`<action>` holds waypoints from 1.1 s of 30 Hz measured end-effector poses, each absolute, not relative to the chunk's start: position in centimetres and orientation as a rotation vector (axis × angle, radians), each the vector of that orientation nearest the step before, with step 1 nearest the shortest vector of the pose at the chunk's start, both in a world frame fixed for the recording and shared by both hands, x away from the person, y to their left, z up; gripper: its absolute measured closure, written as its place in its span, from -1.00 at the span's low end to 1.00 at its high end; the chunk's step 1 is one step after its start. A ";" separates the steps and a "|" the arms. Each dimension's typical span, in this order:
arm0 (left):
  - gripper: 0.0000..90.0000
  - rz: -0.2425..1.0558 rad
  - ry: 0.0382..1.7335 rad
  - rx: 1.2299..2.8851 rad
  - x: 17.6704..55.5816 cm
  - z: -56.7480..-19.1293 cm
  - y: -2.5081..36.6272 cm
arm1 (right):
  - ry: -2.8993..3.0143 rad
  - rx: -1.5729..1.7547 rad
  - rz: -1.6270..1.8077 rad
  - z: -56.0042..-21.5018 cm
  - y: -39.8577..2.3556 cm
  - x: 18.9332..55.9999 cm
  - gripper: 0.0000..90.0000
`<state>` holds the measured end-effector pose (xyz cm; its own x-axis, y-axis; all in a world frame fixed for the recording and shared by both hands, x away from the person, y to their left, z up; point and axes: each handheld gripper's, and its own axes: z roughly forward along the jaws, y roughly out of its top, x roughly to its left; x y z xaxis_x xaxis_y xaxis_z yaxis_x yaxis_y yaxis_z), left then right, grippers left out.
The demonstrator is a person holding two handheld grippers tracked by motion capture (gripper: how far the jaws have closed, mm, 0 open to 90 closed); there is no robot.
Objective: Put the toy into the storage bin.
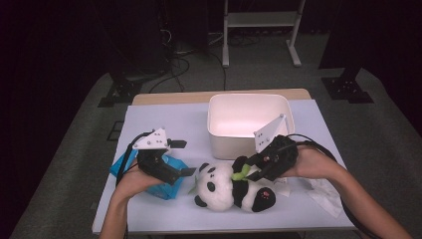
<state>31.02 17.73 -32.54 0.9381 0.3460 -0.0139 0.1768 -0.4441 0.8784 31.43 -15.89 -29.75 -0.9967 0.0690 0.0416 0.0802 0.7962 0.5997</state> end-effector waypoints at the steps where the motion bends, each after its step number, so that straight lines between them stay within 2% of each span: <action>1: -0.81 0.203 0.372 2.041 31.0 -32.5 17.7 | -2.958 -0.116 -0.991 -29.7 -15.8 31.3 0.10; 33: -0.81 0.219 0.366 2.026 30.7 -32.1 18.1 | -2.954 -0.070 -0.932 -30.8 -13.4 30.9 0.05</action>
